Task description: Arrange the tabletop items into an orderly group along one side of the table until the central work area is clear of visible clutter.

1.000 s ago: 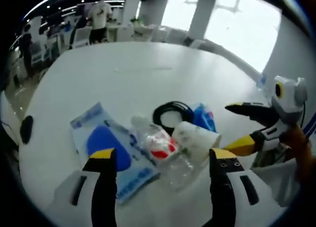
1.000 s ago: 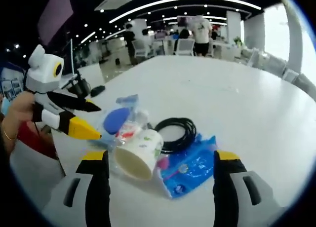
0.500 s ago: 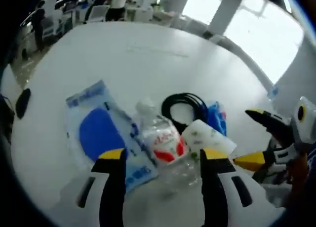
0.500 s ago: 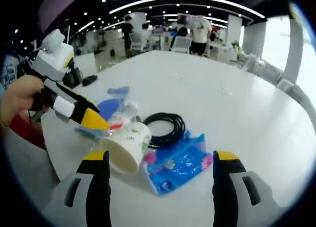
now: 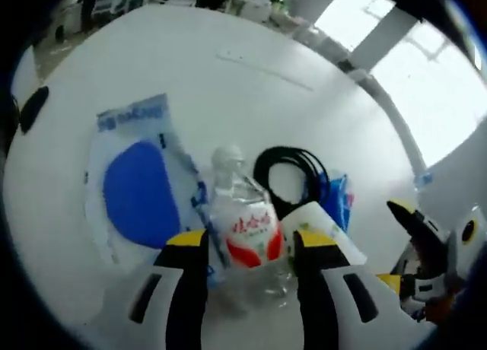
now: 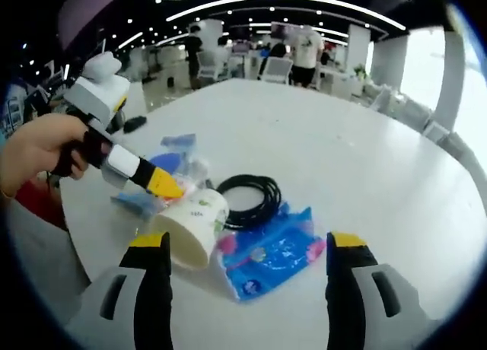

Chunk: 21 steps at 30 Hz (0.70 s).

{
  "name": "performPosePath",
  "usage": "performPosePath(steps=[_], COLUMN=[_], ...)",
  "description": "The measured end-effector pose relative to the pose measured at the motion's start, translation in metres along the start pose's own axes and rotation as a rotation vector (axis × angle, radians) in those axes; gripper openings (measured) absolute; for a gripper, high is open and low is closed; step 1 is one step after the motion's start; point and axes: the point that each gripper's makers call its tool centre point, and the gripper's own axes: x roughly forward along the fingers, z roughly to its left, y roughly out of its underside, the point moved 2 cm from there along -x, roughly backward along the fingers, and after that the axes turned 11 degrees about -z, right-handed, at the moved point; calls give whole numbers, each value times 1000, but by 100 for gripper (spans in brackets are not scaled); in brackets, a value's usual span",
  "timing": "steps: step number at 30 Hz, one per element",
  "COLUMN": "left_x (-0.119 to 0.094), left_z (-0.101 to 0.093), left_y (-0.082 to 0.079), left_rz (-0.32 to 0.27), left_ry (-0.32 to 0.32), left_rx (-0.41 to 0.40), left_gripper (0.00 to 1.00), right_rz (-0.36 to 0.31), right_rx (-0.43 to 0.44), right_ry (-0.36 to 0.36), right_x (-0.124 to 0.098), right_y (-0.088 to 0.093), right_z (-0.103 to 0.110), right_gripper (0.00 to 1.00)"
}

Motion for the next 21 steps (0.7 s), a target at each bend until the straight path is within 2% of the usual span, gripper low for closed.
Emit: performPosePath(steps=[5, 8, 9, 11, 21], left_x=[3, 4, 5, 6, 14], left_z=[1, -2, -2, 0, 1], left_y=[-3, -4, -3, 4, 9], left_rz=[3, -8, -5, 39, 61], left_ry=[-36, -46, -52, -72, -122], left_rx=[-6, -52, -41, -11, -29], left_gripper=[32, 36, 36, 33, 36], right_rz=[-7, 3, 7, 7, -3], right_rx=[-3, -3, -1, 0, -20], right_ry=[1, 8, 10, 12, 14], right_x=[0, 0, 0, 0, -1], right_y=[-1, 1, 2, 2, -2], right_z=[0, -1, -2, -2, 0], right_gripper=[83, 82, 82, 81, 81])
